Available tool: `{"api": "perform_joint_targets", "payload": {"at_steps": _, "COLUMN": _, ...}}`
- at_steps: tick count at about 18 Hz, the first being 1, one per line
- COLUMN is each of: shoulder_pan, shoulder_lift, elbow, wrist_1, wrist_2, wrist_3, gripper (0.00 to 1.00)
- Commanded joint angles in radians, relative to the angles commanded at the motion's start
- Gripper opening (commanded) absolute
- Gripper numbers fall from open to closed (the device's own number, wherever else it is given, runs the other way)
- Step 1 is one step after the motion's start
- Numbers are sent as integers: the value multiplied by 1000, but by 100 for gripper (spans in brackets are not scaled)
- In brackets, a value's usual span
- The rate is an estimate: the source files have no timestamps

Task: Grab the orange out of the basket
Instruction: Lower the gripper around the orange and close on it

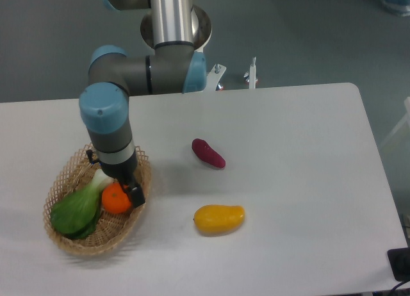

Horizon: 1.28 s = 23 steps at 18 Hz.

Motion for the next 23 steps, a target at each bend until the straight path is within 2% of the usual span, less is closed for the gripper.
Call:
{"api": "perform_joint_targets", "payload": {"at_steps": 8, "shoulder_pan": -9, "shoulder_lift": -48, "elbow": 2, "wrist_1": 5, "wrist_2": 0, "wrist_3": 88, "gripper": 100}}
{"api": "perform_joint_targets", "payload": {"at_steps": 19, "shoulder_pan": -17, "shoulder_lift": -115, "elbow": 21, "wrist_1": 6, "wrist_2": 0, "wrist_3": 98, "gripper": 100}}
{"api": "perform_joint_targets", "payload": {"at_steps": 22, "shoulder_pan": -23, "shoulder_lift": -121, "elbow": 23, "wrist_1": 6, "wrist_2": 0, "wrist_3": 92, "gripper": 89}}
{"api": "perform_joint_targets", "payload": {"at_steps": 23, "shoulder_pan": -25, "shoulder_lift": -121, "elbow": 21, "wrist_1": 6, "wrist_2": 0, "wrist_3": 89, "gripper": 82}}
